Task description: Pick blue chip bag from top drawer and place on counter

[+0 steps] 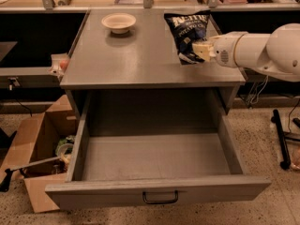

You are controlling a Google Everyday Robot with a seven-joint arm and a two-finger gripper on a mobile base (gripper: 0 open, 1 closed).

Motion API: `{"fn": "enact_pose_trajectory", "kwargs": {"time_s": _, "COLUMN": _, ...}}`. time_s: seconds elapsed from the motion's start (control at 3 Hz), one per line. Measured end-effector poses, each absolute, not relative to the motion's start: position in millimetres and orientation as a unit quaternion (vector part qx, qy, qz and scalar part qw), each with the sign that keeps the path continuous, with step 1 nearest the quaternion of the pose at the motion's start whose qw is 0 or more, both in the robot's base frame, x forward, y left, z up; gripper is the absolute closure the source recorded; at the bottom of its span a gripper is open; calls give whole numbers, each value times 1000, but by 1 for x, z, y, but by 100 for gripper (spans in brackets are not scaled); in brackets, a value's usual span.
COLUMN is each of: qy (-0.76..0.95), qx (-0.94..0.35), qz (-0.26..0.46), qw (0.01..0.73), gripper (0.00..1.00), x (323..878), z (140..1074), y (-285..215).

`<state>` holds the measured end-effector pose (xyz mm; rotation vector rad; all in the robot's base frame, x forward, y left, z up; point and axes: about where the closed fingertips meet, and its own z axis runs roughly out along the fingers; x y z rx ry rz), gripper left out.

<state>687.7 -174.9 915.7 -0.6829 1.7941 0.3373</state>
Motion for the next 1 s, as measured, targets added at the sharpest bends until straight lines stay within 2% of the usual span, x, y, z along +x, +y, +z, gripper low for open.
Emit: {"fn": "enact_pose_trajectory", "kwargs": {"time_s": 1.0, "qy": 769, "qx": -168, "qz": 145, "qw": 599, "gripper": 100, "x": 816, "z": 895, "y": -200}}
